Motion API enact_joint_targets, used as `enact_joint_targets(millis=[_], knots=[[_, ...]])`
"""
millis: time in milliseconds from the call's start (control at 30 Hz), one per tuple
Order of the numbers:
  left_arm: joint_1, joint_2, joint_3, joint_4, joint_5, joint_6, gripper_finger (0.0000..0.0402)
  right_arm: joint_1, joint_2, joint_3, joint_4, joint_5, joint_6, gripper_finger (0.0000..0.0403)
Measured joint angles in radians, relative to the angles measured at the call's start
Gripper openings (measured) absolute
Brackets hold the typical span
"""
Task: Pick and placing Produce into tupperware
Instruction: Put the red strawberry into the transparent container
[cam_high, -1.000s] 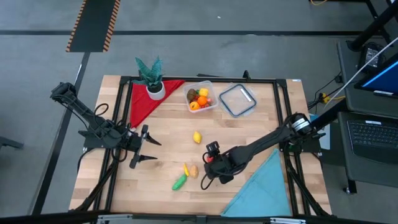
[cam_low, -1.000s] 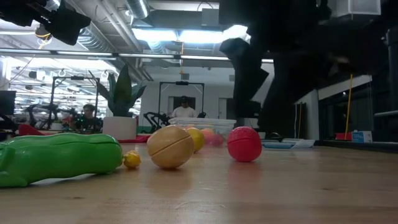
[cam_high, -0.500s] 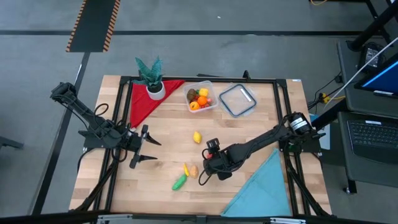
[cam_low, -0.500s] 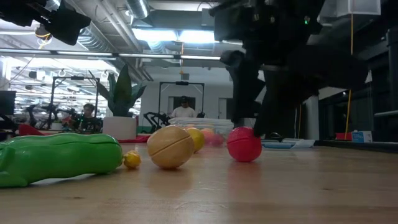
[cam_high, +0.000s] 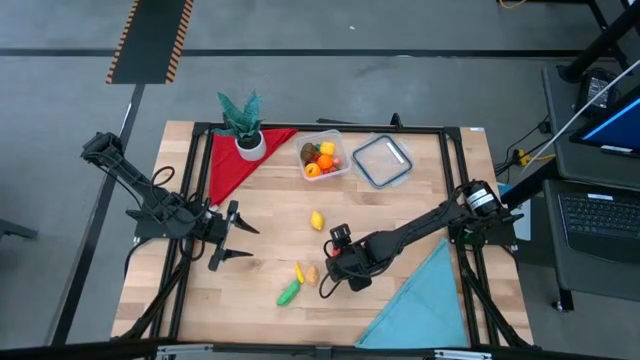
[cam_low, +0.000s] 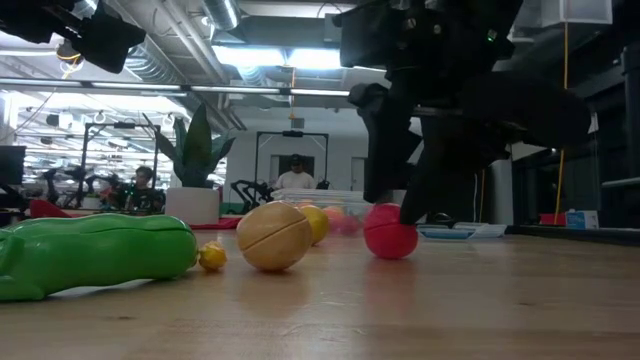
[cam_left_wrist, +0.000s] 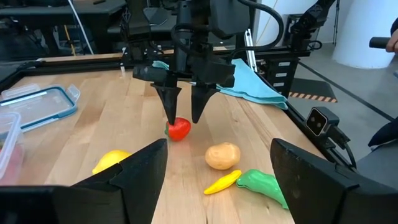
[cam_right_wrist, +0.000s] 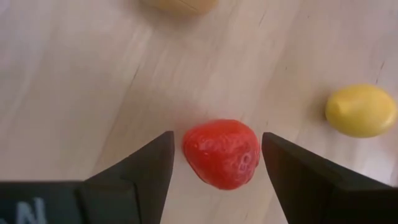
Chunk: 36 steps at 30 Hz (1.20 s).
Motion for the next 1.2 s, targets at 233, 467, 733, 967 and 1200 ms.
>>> enact_joint_targets(millis=[233,467,733,967,1200], knots=[[0.000,0.000,0.000,0.000,0.000,0.000,0.0274,-0.013,0.001,0.000,-0.001,-0.002,0.001,0.0243],[0.000,0.000,0.000,-0.001,0.000,0.000,0.0276,-0.028,0.043,0.001,-0.006,-0.043,0.001,0.0243],[0.000,0.000,0.000,-0.013,0.000,0.000,0.0273,-0.034,0.046,0.001,-0.015,-0.043,0.002,0.0243],[0.000,0.000,0.000,-0.026,0.000,-0.001,0.0273,-0.034,0.047,0.001,-0.075,-0.043,-0.002,0.0243],[0.000,0.000,0.000,-0.025,0.000,-0.001,0.0273,-0.034,0.047,0.001,-0.081,-0.043,-0.026,0.0243]])
